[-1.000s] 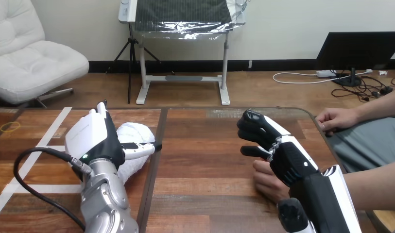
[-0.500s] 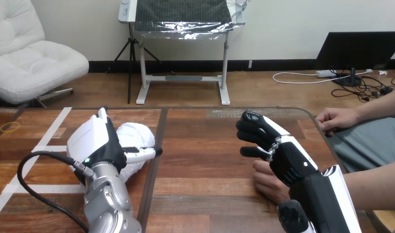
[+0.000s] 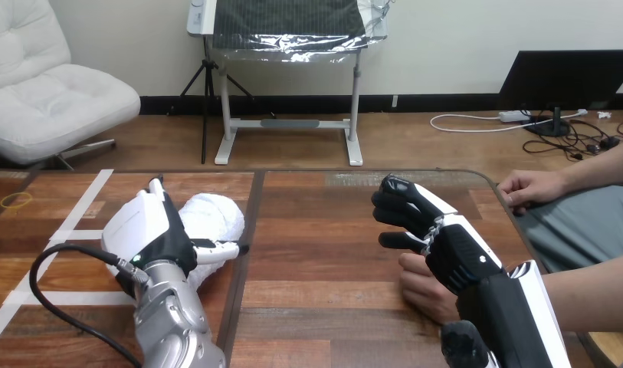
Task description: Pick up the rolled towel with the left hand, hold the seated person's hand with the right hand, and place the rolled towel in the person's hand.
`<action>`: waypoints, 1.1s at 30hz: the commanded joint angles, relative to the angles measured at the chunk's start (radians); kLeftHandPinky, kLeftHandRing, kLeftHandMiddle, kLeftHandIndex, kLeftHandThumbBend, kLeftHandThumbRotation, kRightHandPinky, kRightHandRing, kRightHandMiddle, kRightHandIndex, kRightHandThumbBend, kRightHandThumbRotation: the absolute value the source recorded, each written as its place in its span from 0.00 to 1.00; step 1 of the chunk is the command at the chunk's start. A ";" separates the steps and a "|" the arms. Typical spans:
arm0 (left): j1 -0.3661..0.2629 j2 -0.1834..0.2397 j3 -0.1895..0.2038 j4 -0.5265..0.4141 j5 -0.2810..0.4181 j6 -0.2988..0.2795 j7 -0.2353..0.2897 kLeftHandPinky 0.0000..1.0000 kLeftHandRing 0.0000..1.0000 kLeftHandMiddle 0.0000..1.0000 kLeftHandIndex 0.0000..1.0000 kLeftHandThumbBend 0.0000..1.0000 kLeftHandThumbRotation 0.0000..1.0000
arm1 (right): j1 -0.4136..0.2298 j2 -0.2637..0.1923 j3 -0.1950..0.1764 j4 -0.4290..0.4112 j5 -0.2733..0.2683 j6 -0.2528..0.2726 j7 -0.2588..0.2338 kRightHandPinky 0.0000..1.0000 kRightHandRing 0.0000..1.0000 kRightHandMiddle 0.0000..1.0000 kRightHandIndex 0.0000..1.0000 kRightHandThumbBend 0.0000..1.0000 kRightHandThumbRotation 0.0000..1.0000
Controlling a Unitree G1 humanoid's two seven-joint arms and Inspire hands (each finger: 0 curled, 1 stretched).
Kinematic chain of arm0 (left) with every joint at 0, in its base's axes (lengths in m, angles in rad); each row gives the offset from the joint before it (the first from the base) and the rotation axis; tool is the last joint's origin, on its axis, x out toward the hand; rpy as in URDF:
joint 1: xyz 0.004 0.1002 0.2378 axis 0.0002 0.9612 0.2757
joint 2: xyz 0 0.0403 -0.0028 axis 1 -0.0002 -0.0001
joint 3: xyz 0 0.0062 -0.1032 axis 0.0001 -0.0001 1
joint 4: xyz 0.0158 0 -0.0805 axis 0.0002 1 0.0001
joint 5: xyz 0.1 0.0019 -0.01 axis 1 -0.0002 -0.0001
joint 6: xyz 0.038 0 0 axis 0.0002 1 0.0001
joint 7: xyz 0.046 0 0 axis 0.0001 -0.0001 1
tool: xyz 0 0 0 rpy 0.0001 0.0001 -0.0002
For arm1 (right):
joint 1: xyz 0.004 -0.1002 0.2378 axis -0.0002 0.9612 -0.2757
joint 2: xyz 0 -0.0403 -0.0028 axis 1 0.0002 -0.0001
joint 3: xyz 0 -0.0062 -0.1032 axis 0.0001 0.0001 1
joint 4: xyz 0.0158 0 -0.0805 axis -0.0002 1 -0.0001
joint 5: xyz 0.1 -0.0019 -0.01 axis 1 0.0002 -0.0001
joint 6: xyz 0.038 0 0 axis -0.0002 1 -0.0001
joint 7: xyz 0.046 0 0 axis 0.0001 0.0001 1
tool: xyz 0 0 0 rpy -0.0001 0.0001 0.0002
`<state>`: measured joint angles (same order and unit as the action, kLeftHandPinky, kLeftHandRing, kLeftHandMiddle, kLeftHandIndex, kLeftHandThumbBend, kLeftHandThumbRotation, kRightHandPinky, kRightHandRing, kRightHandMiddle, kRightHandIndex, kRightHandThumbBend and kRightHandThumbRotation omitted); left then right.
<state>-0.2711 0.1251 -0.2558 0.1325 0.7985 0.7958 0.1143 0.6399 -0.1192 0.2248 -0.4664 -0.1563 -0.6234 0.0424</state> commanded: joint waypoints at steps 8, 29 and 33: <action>-0.113 0.001 -0.015 0.046 0.026 0.028 0.046 1.00 1.00 1.00 1.00 0.94 0.36 | -0.029 0.007 -0.004 -0.044 0.012 -0.016 -0.003 0.73 0.81 0.82 0.85 0.97 1.00; -0.158 0.002 -0.012 0.110 0.010 0.044 0.054 1.00 1.00 1.00 1.00 0.95 0.33 | -0.025 0.012 -0.006 -0.058 0.011 -0.024 -0.009 0.70 0.79 0.80 0.83 1.00 1.00; -0.168 0.004 -0.016 0.127 0.014 0.049 0.051 1.00 1.00 1.00 1.00 0.95 0.32 | -0.026 0.014 -0.005 -0.056 0.015 -0.029 -0.010 0.69 0.78 0.80 0.83 1.00 1.00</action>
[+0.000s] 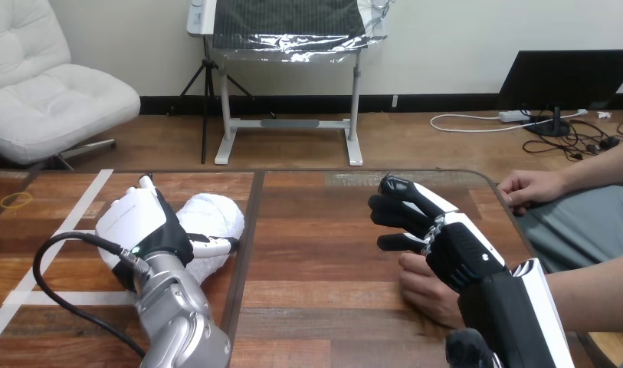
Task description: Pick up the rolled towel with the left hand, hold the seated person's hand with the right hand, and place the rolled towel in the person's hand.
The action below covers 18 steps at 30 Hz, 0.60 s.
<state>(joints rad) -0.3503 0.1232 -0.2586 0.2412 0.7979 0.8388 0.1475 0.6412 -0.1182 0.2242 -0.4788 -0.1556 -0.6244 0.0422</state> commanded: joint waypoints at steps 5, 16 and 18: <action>-0.101 0.007 -0.018 0.038 0.015 0.010 0.017 1.00 1.00 1.00 1.00 0.95 0.31 | -0.030 0.013 -0.004 -0.041 0.020 -0.038 -0.010 0.69 0.78 0.79 0.83 1.00 1.00; -0.139 0.024 -0.050 0.080 0.023 0.039 -0.032 1.00 1.00 1.00 1.00 0.94 0.32 | -0.027 0.017 -0.008 -0.048 0.015 -0.041 -0.014 0.69 0.77 0.78 0.82 1.00 1.00; -0.144 0.027 -0.056 0.083 0.023 0.045 -0.042 1.00 1.00 1.00 0.99 0.94 0.33 | -0.025 0.017 -0.008 -0.050 0.015 -0.040 -0.014 0.69 0.77 0.78 0.82 1.00 1.00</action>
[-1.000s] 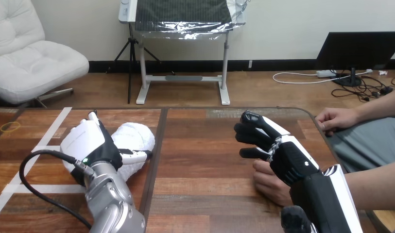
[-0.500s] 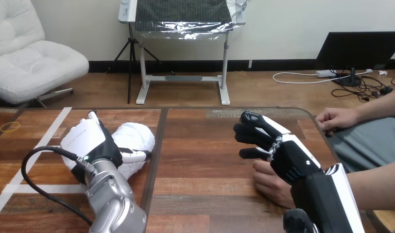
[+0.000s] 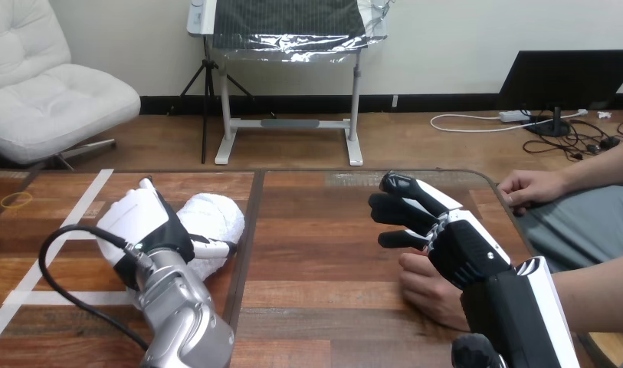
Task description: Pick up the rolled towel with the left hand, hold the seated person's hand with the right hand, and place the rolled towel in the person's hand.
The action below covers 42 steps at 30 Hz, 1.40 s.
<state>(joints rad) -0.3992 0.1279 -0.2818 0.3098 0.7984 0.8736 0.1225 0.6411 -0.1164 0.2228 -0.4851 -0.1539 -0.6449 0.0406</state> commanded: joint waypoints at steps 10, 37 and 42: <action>-0.125 0.035 -0.051 0.024 0.014 0.037 -0.078 1.00 1.00 0.99 0.97 0.93 0.35 | -0.029 0.012 -0.007 -0.037 0.022 -0.036 -0.010 0.68 0.77 0.78 0.83 0.99 1.00; -0.190 0.046 -0.083 0.096 -0.012 0.062 -0.183 1.00 0.96 0.93 0.91 0.89 0.38 | -0.027 0.020 -0.003 -0.043 0.019 -0.045 -0.016 0.67 0.77 0.79 0.82 0.96 1.00; -0.203 0.044 -0.088 0.123 -0.013 0.059 -0.186 1.00 0.94 0.92 0.89 0.89 0.40 | -0.027 0.019 -0.003 -0.042 0.019 -0.048 -0.016 0.67 0.77 0.79 0.82 0.95 1.00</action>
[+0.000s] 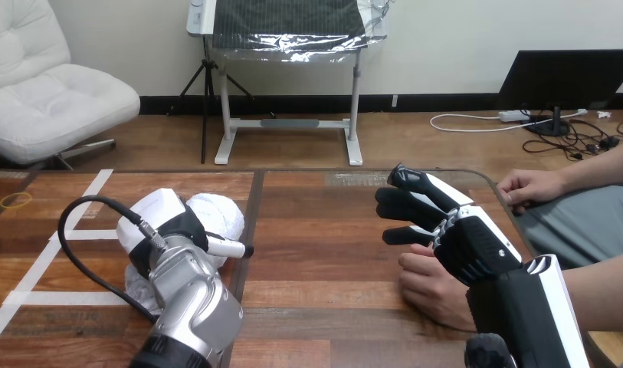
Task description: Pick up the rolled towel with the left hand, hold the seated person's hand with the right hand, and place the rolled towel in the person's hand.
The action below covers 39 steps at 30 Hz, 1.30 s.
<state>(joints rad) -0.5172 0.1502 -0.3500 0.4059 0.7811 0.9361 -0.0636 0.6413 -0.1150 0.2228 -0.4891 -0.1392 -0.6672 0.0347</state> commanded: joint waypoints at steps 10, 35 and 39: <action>-0.123 0.011 -0.039 0.103 0.011 0.006 0.011 1.00 0.94 0.92 0.89 0.89 0.39 | -0.035 0.018 -0.003 -0.032 0.005 -0.041 -0.013 0.67 0.76 0.78 0.82 0.93 1.00; -0.193 -0.009 -0.046 0.305 -0.004 -0.042 0.124 0.98 0.95 0.95 0.90 0.93 0.16 | -0.054 0.016 -0.002 -0.024 0.017 -0.073 -0.011 0.64 0.76 0.79 0.81 0.90 1.00; -0.193 -0.015 -0.029 0.336 -0.019 -0.071 0.181 0.81 0.92 0.94 0.89 0.93 0.06 | -0.055 0.019 -0.002 -0.024 0.015 -0.075 -0.012 0.64 0.76 0.78 0.81 0.90 1.00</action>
<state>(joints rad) -0.6292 0.1385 -0.3865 0.7008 0.7686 0.9029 0.0460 0.6333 -0.1149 0.2233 -0.4891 -0.1279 -0.7194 0.0295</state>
